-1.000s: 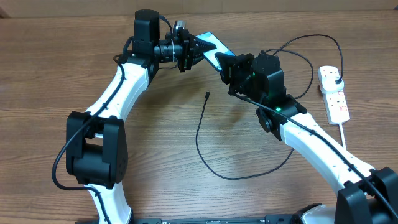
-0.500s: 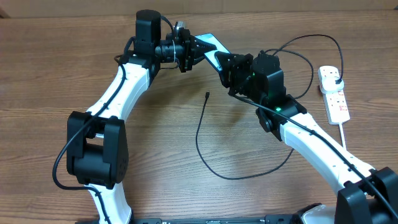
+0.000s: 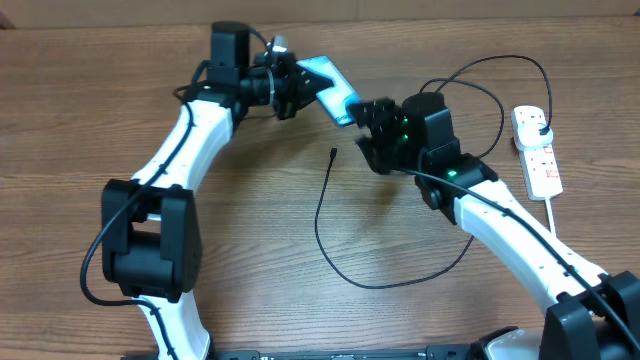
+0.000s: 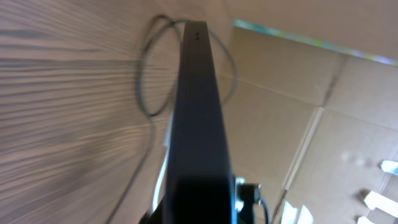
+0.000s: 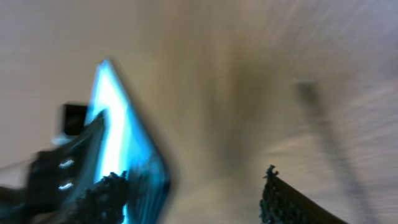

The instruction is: Plug charger to phone and switch on socket

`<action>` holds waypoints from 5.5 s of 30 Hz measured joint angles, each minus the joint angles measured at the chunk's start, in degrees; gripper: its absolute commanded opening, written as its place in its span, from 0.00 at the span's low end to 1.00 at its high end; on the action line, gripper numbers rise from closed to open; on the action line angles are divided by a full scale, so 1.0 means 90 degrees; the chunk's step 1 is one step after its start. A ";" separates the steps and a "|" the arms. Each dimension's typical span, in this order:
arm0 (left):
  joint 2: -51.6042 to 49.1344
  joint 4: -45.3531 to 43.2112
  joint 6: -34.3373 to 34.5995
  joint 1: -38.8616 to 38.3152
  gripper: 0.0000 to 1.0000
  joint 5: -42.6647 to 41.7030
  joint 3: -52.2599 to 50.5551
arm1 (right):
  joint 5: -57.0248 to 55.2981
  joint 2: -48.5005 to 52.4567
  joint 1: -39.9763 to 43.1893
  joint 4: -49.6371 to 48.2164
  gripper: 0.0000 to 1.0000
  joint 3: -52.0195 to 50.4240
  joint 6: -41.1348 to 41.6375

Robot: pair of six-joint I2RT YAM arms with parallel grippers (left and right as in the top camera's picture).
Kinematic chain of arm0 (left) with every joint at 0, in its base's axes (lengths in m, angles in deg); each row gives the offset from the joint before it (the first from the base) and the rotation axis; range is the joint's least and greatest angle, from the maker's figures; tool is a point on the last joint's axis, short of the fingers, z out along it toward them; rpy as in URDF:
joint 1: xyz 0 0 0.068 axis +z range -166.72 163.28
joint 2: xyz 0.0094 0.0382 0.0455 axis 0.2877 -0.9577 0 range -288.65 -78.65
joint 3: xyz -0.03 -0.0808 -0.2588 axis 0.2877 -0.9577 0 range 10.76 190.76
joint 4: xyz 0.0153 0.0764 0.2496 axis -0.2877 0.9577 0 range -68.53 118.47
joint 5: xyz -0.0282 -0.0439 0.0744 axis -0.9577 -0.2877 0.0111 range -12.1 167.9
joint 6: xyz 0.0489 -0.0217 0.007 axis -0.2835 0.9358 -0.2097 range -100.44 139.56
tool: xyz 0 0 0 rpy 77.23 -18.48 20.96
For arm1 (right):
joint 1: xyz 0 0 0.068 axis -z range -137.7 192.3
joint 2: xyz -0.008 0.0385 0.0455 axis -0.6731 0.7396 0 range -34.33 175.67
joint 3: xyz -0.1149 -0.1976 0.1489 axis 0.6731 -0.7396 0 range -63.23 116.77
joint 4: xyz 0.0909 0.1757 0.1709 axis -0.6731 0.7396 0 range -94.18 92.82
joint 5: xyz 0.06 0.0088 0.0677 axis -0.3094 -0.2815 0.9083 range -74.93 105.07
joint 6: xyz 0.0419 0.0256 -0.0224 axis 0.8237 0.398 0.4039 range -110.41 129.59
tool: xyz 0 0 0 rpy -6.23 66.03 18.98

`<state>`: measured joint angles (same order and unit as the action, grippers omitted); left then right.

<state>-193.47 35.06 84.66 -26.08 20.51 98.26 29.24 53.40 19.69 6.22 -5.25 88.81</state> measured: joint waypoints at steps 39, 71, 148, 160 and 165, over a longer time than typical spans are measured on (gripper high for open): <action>-0.0012 0.1586 -0.2232 0.2084 0.04 -0.1938 -0.0002 | 0.0391 0.3038 -0.0231 0.4296 0.47 0.3672 -0.4998; -0.0012 0.1632 -0.2232 0.2081 0.04 -0.1940 -0.0002 | 0.0481 0.4311 -0.0476 0.3242 0.32 0.3670 -0.4228; -0.0012 0.0979 -0.2307 0.0967 0.04 -0.3225 -0.0002 | 0.3138 0.0974 -0.0551 0.5229 0.04 0.3592 -0.7157; -0.0012 0.0690 -0.2305 0.1093 0.04 -0.3247 -0.0002 | 0.3050 0.0974 -0.0551 0.5238 0.04 0.3592 -0.6968; -0.0012 0.0678 -0.2305 0.1134 0.04 -0.3247 -0.0002 | 0.3038 0.0974 -0.0551 0.5238 0.04 0.3592 -0.6968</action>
<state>-193.58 41.16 63.92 -15.88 -8.71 98.24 56.59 62.16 14.73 53.36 27.07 26.10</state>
